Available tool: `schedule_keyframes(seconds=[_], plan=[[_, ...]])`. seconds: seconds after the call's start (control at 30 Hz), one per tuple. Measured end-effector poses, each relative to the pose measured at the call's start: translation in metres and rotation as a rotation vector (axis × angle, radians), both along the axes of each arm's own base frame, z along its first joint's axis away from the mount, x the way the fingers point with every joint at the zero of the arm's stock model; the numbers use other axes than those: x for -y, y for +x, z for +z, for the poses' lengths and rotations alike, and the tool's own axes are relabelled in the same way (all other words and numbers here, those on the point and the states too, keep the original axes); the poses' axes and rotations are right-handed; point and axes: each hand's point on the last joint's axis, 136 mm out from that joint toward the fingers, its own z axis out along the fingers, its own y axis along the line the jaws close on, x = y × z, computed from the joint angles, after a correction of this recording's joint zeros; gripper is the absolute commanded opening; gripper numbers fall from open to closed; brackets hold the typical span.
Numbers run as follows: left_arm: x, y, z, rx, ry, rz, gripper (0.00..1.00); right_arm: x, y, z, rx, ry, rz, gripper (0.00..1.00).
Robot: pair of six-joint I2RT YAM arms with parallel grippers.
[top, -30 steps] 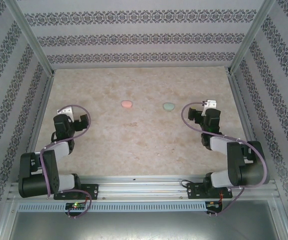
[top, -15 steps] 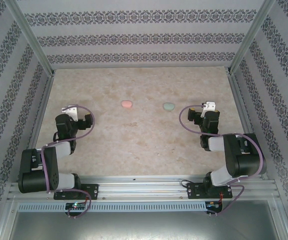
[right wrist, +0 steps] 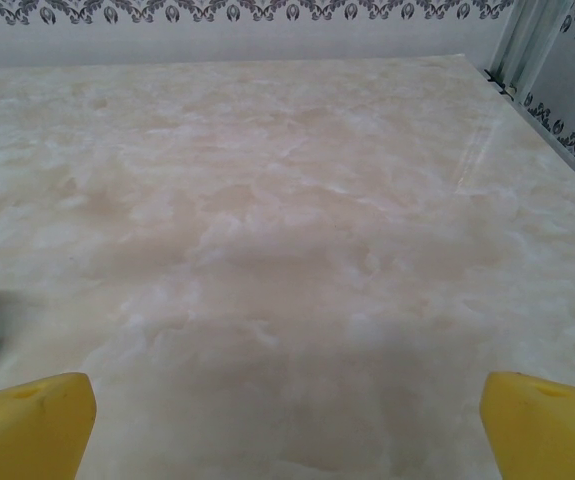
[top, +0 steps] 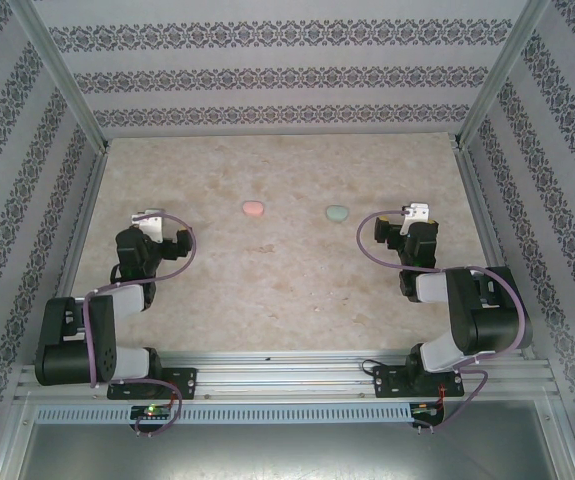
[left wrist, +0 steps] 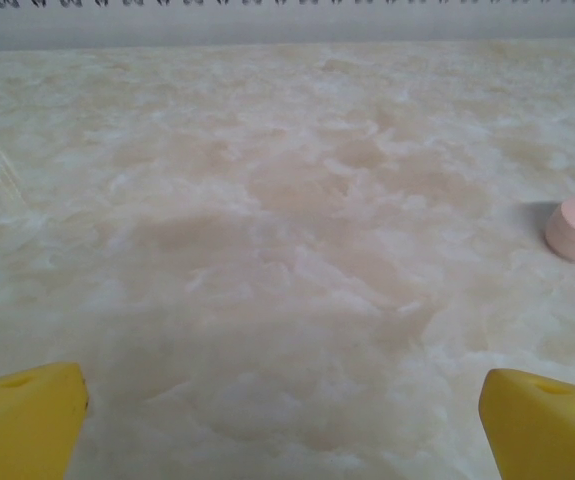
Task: Insert the wireless bluetooth earbuds into the charging case
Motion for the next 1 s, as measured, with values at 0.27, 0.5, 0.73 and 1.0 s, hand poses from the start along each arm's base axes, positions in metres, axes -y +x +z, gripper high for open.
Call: schedule_keyframes(seconds=[0.27,0.5,0.73,1.0], plan=[[0.018,0.014,-0.043,-0.083,-0.009,-0.031,1.0,0.0,0.0,0.0,0.0,-0.002,0.001,0.98],[0.012,0.02,-0.04,-0.07,0.028,0.032,1.0,0.0,0.0,0.0,0.0,-0.002,0.001,0.98],[0.011,0.02,-0.038,-0.064,0.029,0.034,1.0,0.0,0.0,0.0,0.0,-0.002,0.001,0.98],[0.011,0.02,-0.038,-0.064,0.029,0.033,1.0,0.0,0.0,0.0,0.0,-0.002,0.001,0.98]])
